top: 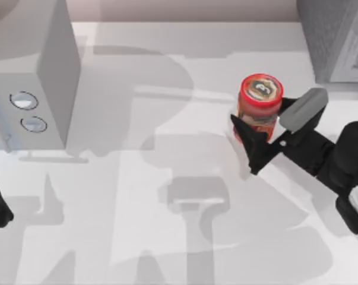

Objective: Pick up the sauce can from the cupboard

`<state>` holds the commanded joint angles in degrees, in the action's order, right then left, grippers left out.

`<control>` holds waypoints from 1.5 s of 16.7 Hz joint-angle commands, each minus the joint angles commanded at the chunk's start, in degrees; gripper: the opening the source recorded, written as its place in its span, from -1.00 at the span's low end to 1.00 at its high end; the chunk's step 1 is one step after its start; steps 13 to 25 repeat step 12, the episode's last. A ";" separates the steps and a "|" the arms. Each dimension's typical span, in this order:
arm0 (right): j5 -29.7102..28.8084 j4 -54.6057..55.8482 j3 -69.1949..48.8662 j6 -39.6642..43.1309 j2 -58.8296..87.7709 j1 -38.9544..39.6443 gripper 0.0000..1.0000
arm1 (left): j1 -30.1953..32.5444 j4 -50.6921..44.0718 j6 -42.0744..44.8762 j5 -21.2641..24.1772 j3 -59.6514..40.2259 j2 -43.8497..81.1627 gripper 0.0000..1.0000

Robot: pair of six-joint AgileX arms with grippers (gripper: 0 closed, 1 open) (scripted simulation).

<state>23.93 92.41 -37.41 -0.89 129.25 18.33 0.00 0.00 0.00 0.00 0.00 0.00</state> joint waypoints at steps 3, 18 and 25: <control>0.00 0.00 0.00 0.00 0.00 0.00 0.51 | 0.00 0.00 0.00 0.00 0.00 0.00 1.00; 0.00 0.00 0.00 0.00 0.00 0.00 1.00 | 0.00 0.00 0.00 0.00 0.00 0.00 1.00; 0.00 0.00 0.00 0.00 0.00 0.00 1.00 | 0.00 0.00 0.00 0.00 0.00 0.00 1.00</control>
